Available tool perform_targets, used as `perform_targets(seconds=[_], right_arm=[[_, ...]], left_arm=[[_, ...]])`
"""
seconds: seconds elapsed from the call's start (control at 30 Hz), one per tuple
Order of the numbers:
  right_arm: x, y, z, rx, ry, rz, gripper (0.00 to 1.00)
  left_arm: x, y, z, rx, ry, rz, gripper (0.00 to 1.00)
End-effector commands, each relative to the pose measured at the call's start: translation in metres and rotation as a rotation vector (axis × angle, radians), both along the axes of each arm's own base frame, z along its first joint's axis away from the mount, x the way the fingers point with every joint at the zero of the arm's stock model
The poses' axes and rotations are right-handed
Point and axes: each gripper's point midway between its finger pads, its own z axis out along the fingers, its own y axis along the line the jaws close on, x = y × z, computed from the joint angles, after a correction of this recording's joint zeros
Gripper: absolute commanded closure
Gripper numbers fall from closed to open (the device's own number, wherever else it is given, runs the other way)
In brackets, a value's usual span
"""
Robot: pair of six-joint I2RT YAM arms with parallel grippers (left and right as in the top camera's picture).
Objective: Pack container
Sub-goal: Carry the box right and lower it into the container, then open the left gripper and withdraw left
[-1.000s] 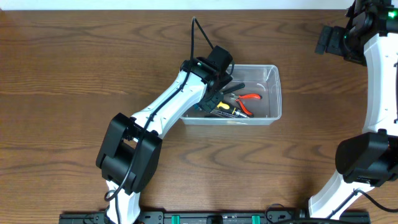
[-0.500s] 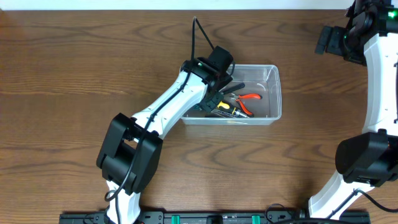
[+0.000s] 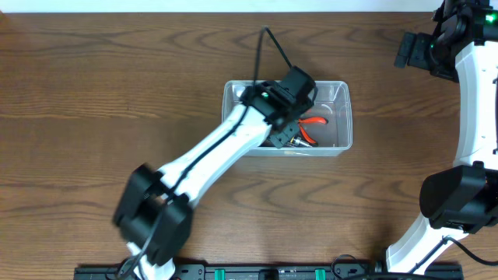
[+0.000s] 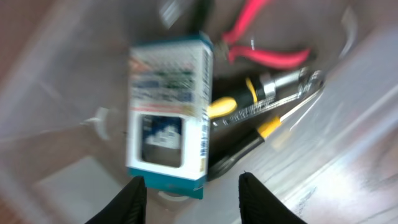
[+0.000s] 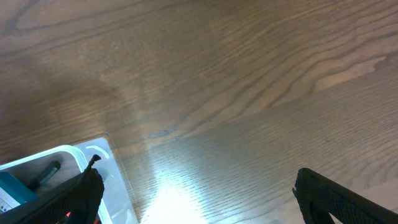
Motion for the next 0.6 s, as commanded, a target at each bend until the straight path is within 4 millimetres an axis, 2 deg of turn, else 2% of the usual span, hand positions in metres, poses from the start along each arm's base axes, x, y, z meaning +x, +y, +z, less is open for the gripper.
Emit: perform_targets(seconds=[0.0,0.03,0.13,0.27,0.4,0.47,0.57], right_arm=[[0.001,-0.001,0.005,0.003,-0.016,-0.014,0.01],[0.001,-0.001,0.005,0.003,-0.016,-0.014,0.01],[0.001,-0.001,0.005,0.003,-0.016,-0.014,0.01],[0.001,-0.001,0.005,0.003,-0.016,-0.014,0.01],[0.001,-0.001,0.005,0.003,-0.016,-0.014,0.01],[0.001,-0.001,0.005,0.003,-0.016,-0.014,0.01],[0.001,-0.001,0.005,0.003,-0.016,-0.014,0.01]], left_arm=[[0.013,0.014,0.066,-0.135,-0.131,0.105,0.55],[0.018,0.021,0.081,-0.165,-0.167,0.154,0.41],[0.037,0.058,0.125,-0.247,-0.286,0.343,0.39],[0.057,0.131,0.167,-0.284,-0.421,0.586,0.2],[0.068,0.206,0.181,-0.271,-0.481,0.796,0.01],[0.071,0.236,0.179,-0.253,-0.488,0.874,0.02],[0.073,0.272,0.173,-0.22,-0.481,0.959,0.02]])
